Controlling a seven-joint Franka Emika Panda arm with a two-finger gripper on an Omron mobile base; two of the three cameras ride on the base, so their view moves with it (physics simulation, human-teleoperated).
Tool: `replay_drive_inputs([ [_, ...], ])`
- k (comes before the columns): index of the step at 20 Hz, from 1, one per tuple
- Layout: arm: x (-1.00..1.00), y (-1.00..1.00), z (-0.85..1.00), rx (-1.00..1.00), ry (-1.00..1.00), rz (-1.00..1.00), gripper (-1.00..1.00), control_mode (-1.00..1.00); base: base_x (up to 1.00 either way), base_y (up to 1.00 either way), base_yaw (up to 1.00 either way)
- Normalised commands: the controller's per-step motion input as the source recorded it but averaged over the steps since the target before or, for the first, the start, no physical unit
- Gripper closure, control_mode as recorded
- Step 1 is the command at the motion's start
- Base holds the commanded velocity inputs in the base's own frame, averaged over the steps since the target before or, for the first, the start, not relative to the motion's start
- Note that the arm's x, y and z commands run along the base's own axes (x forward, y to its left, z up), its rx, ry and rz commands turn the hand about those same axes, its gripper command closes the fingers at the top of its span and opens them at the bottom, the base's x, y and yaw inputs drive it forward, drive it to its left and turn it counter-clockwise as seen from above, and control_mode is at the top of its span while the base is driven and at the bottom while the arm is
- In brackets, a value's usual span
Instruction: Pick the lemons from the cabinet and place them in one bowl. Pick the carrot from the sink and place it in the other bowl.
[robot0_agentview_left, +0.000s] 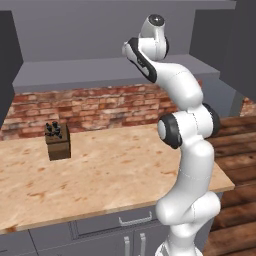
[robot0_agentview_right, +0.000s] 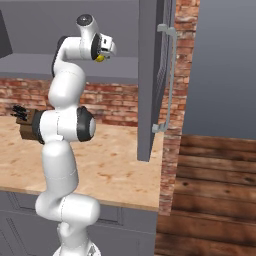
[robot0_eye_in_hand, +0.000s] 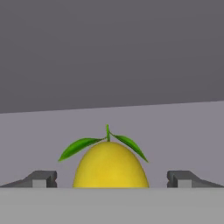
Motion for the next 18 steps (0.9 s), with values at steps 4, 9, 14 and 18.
replay_drive_inputs([
  [4, 0.0, 0.0, 0.0, 0.0, 0.0, 0.0, 1.0, -1.0, 0.0, 0.0, 0.0],
  [9, 0.0, 0.0, 0.0, 0.0, 0.0, 0.0, 1.0, -1.0, 0.0, 0.0, 0.0],
  [14, -0.56, 0.04, 0.01, 0.0, -0.05, 0.0, 1.0, -1.0, 0.0, 0.0, 0.0],
  [18, -1.0, 0.05, 0.0, 0.0, -0.14, 0.0, 1.0, -1.0, 0.0, 0.0, 0.0],
])
